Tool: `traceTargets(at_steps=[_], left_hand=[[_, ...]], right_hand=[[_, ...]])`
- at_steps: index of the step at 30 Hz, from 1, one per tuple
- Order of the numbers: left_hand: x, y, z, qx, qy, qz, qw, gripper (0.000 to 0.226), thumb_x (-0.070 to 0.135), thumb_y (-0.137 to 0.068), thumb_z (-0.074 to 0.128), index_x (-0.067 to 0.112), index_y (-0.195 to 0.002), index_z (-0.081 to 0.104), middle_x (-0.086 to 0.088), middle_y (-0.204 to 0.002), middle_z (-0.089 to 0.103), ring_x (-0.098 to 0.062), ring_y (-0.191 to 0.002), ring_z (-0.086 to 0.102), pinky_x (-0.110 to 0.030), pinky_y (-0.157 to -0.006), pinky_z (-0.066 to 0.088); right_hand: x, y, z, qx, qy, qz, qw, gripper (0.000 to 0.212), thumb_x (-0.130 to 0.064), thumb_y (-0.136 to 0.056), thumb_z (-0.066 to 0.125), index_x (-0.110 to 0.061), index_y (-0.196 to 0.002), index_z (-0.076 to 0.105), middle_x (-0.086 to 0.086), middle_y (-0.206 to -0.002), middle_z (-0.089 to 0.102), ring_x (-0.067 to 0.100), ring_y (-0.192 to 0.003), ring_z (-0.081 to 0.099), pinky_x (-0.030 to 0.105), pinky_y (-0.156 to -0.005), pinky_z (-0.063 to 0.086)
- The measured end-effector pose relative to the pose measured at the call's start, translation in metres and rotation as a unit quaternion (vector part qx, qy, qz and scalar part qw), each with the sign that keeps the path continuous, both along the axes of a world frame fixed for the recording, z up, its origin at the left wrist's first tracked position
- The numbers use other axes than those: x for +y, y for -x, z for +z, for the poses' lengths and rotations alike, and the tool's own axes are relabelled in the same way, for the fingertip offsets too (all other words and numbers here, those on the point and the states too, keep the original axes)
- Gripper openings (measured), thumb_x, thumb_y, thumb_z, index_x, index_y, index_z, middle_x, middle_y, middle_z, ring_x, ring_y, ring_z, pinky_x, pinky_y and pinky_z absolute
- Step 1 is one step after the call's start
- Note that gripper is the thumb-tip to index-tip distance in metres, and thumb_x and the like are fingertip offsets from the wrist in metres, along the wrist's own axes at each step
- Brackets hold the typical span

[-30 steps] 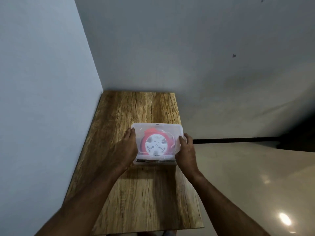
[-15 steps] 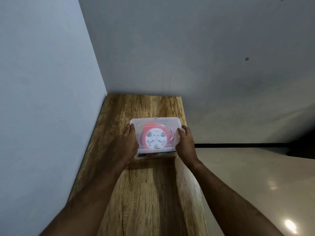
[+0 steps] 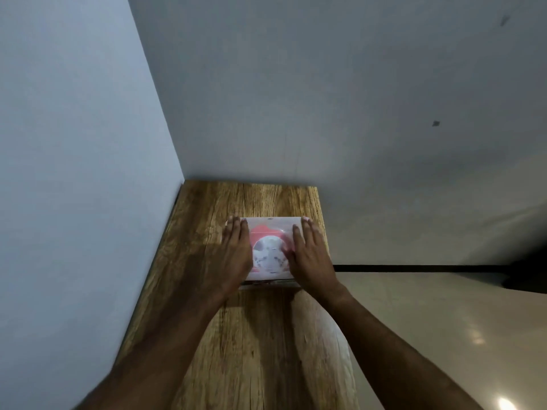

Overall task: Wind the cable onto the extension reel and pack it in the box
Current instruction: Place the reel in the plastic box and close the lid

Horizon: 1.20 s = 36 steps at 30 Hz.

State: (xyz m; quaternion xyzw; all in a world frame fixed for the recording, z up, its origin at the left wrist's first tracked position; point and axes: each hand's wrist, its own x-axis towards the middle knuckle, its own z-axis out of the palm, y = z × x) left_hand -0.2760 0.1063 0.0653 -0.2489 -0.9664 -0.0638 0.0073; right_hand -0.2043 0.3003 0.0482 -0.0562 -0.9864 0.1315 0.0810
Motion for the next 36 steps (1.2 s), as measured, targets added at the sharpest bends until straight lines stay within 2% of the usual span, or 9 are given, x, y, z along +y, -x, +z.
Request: traceTargets(at_steps=[3, 6, 14, 19, 25, 28, 31, 34, 36], left_hand=[[0.018, -0.002, -0.007, -0.028, 0.083, -0.061, 0.994, 0.098, 0.041, -0.100, 0.058, -0.005, -0.157, -0.008, -0.025, -0.163, -0.015, -0.039, -0.156, -0.006, -0.044, -0.120, -0.010], [0.023, -0.002, -0.015, -0.055, 0.107, -0.063, 0.991, 0.092, 0.041, -0.102, 0.052, -0.005, -0.159, -0.004, -0.029, -0.166, -0.005, -0.040, -0.156, -0.005, -0.046, -0.124, -0.009], [0.017, -0.014, -0.017, -0.017, 0.114, -0.084, 0.990, 0.084, 0.038, -0.106, 0.045, -0.006, -0.156, -0.007, -0.030, -0.165, -0.006, -0.042, -0.155, -0.008, -0.047, -0.119, -0.015], [0.019, -0.012, -0.014, -0.033, 0.122, -0.086, 0.988, 0.084, 0.039, -0.106, 0.045, -0.006, -0.157, -0.005, -0.029, -0.166, -0.008, -0.040, -0.156, -0.006, -0.043, -0.115, -0.018], [0.012, -0.005, 0.014, -0.046, -0.083, 0.032, 0.995, 0.060, 0.027, -0.110, 0.031, 0.003, -0.161, 0.009, -0.015, -0.170, 0.007, -0.027, -0.158, 0.008, -0.034, -0.126, 0.007], [0.002, -0.004, 0.032, -0.040, -0.233, 0.154, 0.959, 0.052, 0.026, -0.109, 0.041, 0.007, -0.157, 0.033, -0.013, -0.161, 0.038, -0.030, -0.145, 0.043, -0.032, -0.110, 0.039], [-0.018, 0.005, 0.020, -0.165, -0.311, 0.246, 0.903, 0.051, 0.039, -0.105, 0.048, 0.010, -0.147, 0.047, -0.014, -0.145, 0.056, -0.033, -0.128, 0.058, -0.034, -0.099, 0.047], [-0.036, 0.018, -0.015, -0.328, -0.461, 0.290, 0.772, 0.078, 0.079, -0.073, 0.065, 0.024, -0.128, 0.064, -0.009, -0.134, 0.065, -0.031, -0.122, 0.063, -0.051, -0.105, 0.051], [-0.041, 0.027, -0.052, -0.383, -0.519, 0.302, 0.702, 0.065, 0.072, -0.071, 0.072, 0.026, -0.115, 0.068, -0.011, -0.128, 0.069, -0.030, -0.114, 0.068, -0.054, -0.101, 0.055]], right_hand=[[-0.007, 0.014, -0.005, -0.047, -0.038, 0.066, 0.996, 0.078, -0.057, -0.103, 0.007, -0.003, -0.159, 0.012, 0.020, -0.167, 0.001, 0.032, -0.154, -0.005, 0.052, -0.126, 0.005], [-0.007, 0.020, -0.013, -0.071, -0.043, 0.081, 0.993, 0.084, -0.060, -0.100, -0.004, -0.002, -0.159, 0.012, 0.021, -0.166, 0.002, 0.035, -0.155, -0.001, 0.052, -0.125, -0.002], [-0.005, 0.021, -0.027, -0.077, -0.062, 0.086, 0.991, 0.080, -0.055, -0.103, -0.003, 0.000, -0.158, 0.018, 0.024, -0.165, 0.010, 0.037, -0.155, 0.008, 0.056, -0.124, 0.006], [-0.006, 0.022, -0.023, -0.079, -0.038, 0.085, 0.993, 0.088, -0.061, -0.097, -0.008, -0.003, -0.160, 0.011, 0.019, -0.167, 0.003, 0.033, -0.156, 0.001, 0.044, -0.123, -0.008], [0.019, 0.013, 0.004, 0.094, 0.164, -0.064, 0.980, 0.053, -0.035, -0.106, 0.047, -0.001, -0.147, 0.044, 0.015, -0.151, 0.046, 0.027, -0.142, 0.037, 0.031, -0.113, 0.030], [0.038, 0.011, -0.002, 0.075, 0.320, -0.168, 0.929, 0.043, -0.026, -0.104, 0.055, 0.000, -0.139, 0.054, 0.017, -0.140, 0.057, 0.031, -0.132, 0.049, 0.033, -0.104, 0.040], [0.049, 0.008, -0.009, 0.038, 0.522, -0.237, 0.819, 0.031, -0.024, -0.103, 0.056, -0.001, -0.119, 0.067, 0.015, -0.113, 0.071, 0.036, -0.110, 0.066, 0.031, -0.077, 0.056], [0.050, 0.000, -0.005, 0.002, 0.648, -0.234, 0.725, 0.032, -0.022, -0.104, 0.052, 0.002, -0.108, 0.072, 0.011, -0.091, 0.075, 0.029, -0.087, 0.072, 0.030, -0.063, 0.056], [0.050, -0.002, -0.003, -0.034, 0.677, -0.224, 0.701, 0.036, -0.030, -0.105, 0.050, -0.004, -0.108, 0.075, 0.014, -0.097, 0.077, 0.029, -0.089, 0.073, 0.039, -0.073, 0.059]])
